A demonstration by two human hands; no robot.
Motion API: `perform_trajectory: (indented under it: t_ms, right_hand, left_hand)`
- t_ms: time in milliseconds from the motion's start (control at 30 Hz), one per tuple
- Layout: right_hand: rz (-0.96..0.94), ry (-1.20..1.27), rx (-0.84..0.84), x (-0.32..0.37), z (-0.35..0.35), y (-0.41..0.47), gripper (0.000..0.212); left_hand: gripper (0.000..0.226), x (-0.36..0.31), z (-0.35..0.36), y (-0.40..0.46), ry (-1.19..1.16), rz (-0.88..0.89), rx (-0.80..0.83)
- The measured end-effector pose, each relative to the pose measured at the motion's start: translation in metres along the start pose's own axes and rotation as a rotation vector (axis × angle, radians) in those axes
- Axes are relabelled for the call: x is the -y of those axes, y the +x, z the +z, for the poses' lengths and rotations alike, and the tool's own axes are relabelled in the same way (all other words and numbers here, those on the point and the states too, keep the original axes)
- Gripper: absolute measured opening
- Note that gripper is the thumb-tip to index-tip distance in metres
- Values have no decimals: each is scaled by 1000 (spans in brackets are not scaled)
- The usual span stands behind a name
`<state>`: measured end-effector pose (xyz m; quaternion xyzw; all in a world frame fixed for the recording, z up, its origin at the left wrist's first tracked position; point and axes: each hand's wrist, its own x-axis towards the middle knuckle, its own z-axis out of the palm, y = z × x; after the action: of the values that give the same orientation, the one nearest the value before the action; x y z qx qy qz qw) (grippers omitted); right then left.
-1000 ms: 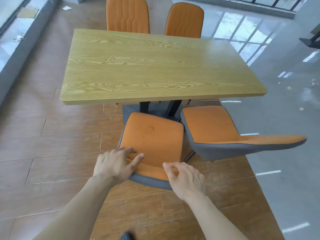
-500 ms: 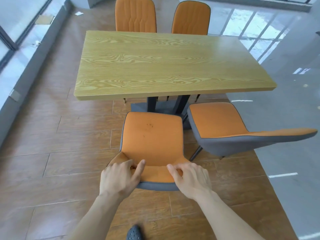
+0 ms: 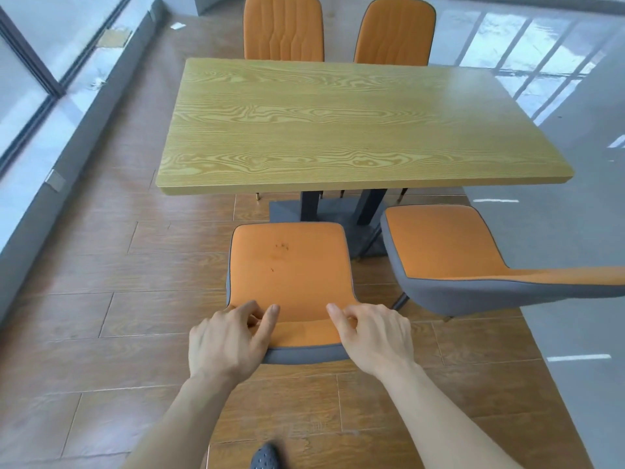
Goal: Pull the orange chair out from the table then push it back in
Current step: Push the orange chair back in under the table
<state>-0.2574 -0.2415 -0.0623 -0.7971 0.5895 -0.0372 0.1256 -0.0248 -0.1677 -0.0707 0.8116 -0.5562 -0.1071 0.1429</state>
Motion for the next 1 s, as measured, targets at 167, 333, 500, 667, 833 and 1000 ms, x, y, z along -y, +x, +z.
perform_trajectory:
  t_ms: [167, 333, 500, 667, 833, 1000]
  right_hand:
    - [-17, 4, -4, 6, 0, 27, 88]
    - [-13, 15, -26, 14, 2, 53, 90]
    - [-8, 22, -28, 24, 10, 58, 85]
    - [-17, 17, -10, 21, 5, 60, 85]
    - [0, 23, 11, 10, 2, 57, 83]
    - [-5, 31, 11, 6, 3, 57, 80]
  left_hand:
    - [73, 4, -2, 29, 3, -14, 25]
    - [74, 12, -2, 61, 7, -13, 17]
    - [72, 22, -4, 68, -3, -23, -1]
    - [73, 16, -4, 64, -17, -25, -1]
    - [76, 8, 2, 57, -15, -29, 18]
    - [76, 6, 3, 55, -14, -43, 43]
